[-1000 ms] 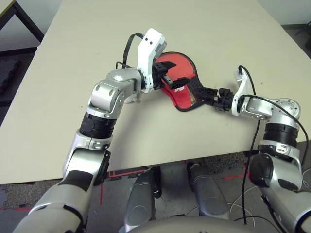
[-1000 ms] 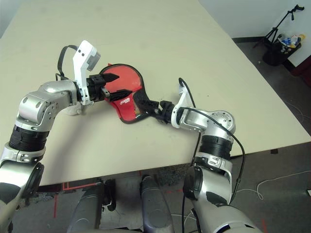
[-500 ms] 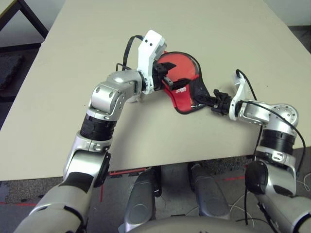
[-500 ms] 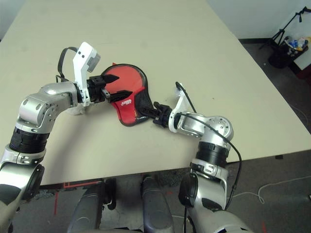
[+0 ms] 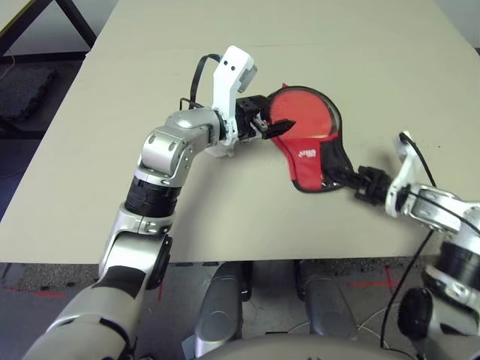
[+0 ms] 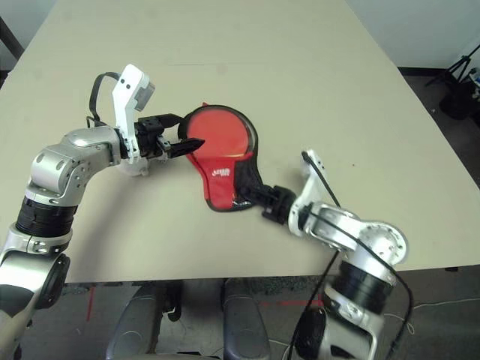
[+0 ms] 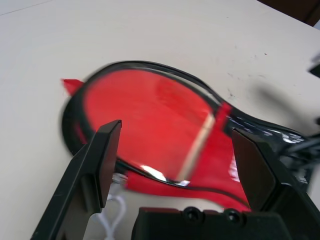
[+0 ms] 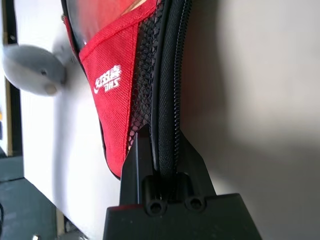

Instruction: Store the ping-pong paddle in its case and zip it.

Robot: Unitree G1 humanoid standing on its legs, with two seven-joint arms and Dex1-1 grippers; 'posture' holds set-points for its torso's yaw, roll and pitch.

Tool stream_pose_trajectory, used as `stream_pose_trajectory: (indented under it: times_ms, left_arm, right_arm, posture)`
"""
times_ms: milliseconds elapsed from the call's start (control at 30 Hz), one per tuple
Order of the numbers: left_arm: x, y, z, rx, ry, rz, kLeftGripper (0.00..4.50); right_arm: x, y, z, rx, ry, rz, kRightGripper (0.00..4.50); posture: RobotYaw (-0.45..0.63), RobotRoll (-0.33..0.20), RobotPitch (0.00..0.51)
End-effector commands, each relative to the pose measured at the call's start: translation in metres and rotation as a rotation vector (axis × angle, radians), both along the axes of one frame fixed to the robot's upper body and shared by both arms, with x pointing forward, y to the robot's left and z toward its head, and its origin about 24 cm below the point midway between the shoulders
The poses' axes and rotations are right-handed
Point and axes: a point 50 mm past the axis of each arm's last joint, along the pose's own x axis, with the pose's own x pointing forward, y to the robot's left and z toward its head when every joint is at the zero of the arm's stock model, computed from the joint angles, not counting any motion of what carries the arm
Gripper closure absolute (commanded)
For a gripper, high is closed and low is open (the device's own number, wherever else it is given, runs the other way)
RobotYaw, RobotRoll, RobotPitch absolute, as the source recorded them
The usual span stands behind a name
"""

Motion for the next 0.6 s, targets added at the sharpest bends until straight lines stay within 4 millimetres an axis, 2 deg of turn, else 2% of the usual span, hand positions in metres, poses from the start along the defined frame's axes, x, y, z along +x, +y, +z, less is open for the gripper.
stream_pose_trajectory:
  times_ms: [33,233,333,467,600]
  left_arm:
    - [0.001,0.001,-0.006,0.006,0.015,0.005,0.00]
    - [0.002,0.002,-0.006,0.003,0.017,0.003,0.00]
    - [0.002,0.001,-0.008,0.002,0.021,0.001,0.00]
    - [0.002,-0.003,-0.009,-0.002,0.026,-0.008,0.00]
    - [0.003,-0.004,-0.008,-0.005,0.025,-0.012,0.00]
  right_arm:
    - [-0.032,0.001,0.005,-0.024,0.047,0.075,4.43]
    - [-0.074,0.011,0.003,-0.021,0.126,0.162,4.43]
    - [-0.087,0.016,0.001,-0.019,0.149,0.186,4.43]
    - [-0.084,0.026,0.001,-0.001,0.146,0.199,4.43]
    - [-0.070,0.032,0.001,0.000,0.125,0.196,4.43]
  posture:
    - [-0.03,0.000,0.257]
    - [-0.05,0.000,0.265]
    - [-0.06,0.000,0.269]
    - [-0.06,0.000,0.273]
    - [-0.05,0.000,0.275]
